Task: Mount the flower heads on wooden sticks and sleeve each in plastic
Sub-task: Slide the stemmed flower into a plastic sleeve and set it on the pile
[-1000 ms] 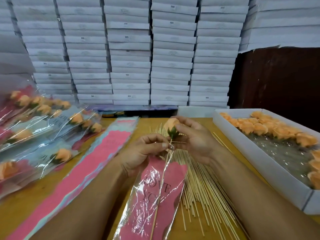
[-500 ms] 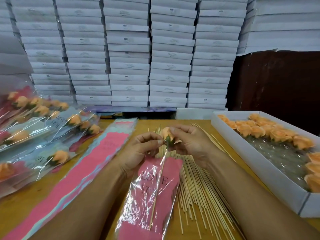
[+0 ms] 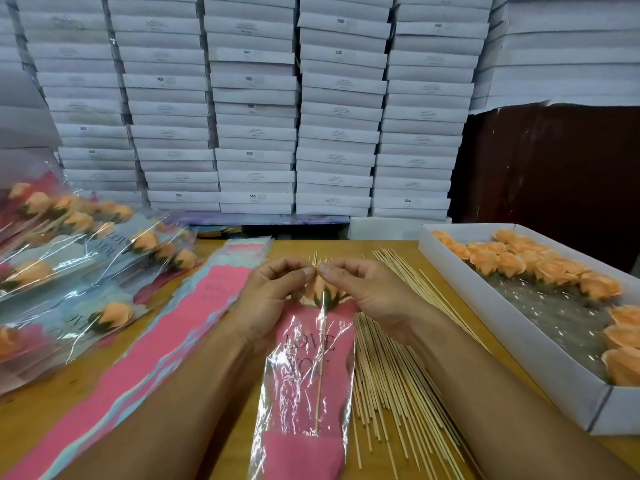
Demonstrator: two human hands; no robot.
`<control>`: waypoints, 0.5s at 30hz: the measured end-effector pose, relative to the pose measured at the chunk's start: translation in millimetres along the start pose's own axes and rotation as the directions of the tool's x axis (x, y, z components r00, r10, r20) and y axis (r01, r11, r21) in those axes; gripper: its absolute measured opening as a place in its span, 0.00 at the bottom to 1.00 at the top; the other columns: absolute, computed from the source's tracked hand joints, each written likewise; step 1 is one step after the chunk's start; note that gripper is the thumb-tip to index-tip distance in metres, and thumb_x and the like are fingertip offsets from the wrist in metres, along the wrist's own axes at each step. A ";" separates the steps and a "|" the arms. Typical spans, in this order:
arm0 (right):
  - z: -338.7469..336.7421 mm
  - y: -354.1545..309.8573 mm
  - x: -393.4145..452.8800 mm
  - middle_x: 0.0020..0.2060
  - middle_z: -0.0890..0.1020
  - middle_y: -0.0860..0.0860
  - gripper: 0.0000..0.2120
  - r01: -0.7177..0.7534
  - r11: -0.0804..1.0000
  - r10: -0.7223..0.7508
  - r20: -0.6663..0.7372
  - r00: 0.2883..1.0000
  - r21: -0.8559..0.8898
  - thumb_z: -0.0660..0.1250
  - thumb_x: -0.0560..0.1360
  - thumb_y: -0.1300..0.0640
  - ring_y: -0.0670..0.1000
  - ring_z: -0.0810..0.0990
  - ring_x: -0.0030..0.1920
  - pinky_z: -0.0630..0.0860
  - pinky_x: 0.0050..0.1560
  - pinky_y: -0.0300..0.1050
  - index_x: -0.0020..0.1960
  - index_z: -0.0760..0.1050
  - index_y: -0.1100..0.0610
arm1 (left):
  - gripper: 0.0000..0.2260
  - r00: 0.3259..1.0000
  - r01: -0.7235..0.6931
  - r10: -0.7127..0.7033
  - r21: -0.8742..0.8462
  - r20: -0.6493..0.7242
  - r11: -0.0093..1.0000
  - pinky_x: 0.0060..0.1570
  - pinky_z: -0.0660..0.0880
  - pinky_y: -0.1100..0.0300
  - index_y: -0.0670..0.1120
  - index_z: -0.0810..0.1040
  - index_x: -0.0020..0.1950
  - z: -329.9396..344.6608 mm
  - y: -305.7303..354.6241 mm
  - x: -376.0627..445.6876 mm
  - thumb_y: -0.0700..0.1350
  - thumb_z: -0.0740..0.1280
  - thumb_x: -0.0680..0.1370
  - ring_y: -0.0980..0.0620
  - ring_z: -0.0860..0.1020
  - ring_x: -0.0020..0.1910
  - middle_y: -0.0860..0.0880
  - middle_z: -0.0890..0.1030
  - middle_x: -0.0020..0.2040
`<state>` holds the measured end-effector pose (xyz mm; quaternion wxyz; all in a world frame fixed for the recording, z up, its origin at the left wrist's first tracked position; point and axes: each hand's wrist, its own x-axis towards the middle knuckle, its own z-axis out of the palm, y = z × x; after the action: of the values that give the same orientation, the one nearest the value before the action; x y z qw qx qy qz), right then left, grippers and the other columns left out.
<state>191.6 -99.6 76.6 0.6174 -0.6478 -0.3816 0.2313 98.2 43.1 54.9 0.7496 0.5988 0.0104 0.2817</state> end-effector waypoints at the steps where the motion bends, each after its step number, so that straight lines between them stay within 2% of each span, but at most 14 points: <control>1: 0.0 -0.2 -0.1 0.38 0.85 0.50 0.14 -0.009 1.000 0.009 0.003 1.000 0.019 0.72 0.77 0.48 0.46 0.83 0.38 0.78 0.39 0.38 0.53 0.83 0.59 | 0.07 1.000 -0.013 0.013 0.003 -0.008 1.000 0.28 0.74 0.65 0.38 0.78 0.45 0.6 0.4 0.0 0.38 0.70 0.70 0.58 0.76 0.27 0.50 0.79 0.29; 4: 1.0 -1.2 0.6 0.39 0.85 0.53 0.23 -0.040 0.998 0.040 0.001 0.999 0.052 0.73 0.72 0.44 0.50 0.84 0.39 0.80 0.38 0.41 0.53 0.82 0.63 | 0.02 0.998 -0.024 0.027 0.058 -0.049 0.998 0.29 0.74 0.64 0.40 0.80 0.43 0.0 -0.2 1.1 0.35 0.69 0.74 0.56 0.76 0.28 0.51 0.78 0.30; 5: 0.7 -1.3 1.1 0.39 0.85 0.53 0.24 -0.046 0.997 0.047 0.000 0.999 0.060 0.74 0.70 0.43 0.50 0.84 0.38 0.80 0.38 0.42 0.52 0.82 0.63 | 0.04 0.998 -0.020 0.025 0.079 -0.065 0.997 0.31 0.74 0.62 0.42 0.81 0.43 -0.4 -0.4 1.3 0.34 0.69 0.75 0.55 0.76 0.29 0.50 0.78 0.31; 8: -0.8 -0.6 1.6 0.34 0.84 0.51 0.20 -0.058 0.995 0.058 0.004 0.998 0.080 0.74 0.68 0.41 0.47 0.82 0.33 0.78 0.33 0.40 0.45 0.83 0.58 | 0.06 0.996 -0.029 0.039 0.128 -0.082 0.991 0.37 0.75 0.60 0.45 0.83 0.41 0.4 -1.5 0.9 0.35 0.70 0.76 0.53 0.77 0.34 0.49 0.80 0.34; 12: -0.6 1.1 2.5 0.32 0.82 0.51 0.25 -0.075 0.994 0.073 0.023 0.997 0.079 0.76 0.63 0.39 0.49 0.81 0.32 0.77 0.32 0.42 0.47 0.83 0.59 | 0.06 0.995 -0.048 0.063 0.180 -0.077 0.982 0.39 0.71 0.58 0.46 0.83 0.42 2.9 -2.1 0.1 0.36 0.70 0.76 0.56 0.74 0.33 0.53 0.78 0.32; 15: -0.7 0.0 1.3 0.31 0.82 0.51 0.24 -0.053 0.996 0.051 0.030 0.998 0.067 0.78 0.62 0.41 0.50 0.81 0.32 0.77 0.33 0.42 0.44 0.83 0.60 | 0.08 0.993 -0.054 0.072 0.181 -0.095 0.982 0.39 0.69 0.58 0.47 0.83 0.41 3.9 -1.8 -0.1 0.36 0.70 0.76 0.54 0.71 0.34 0.52 0.76 0.31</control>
<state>192.9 -99.0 76.8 0.6274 -0.6327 -0.3653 0.2694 100.2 39.4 54.4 0.6822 0.6485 0.0547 0.3333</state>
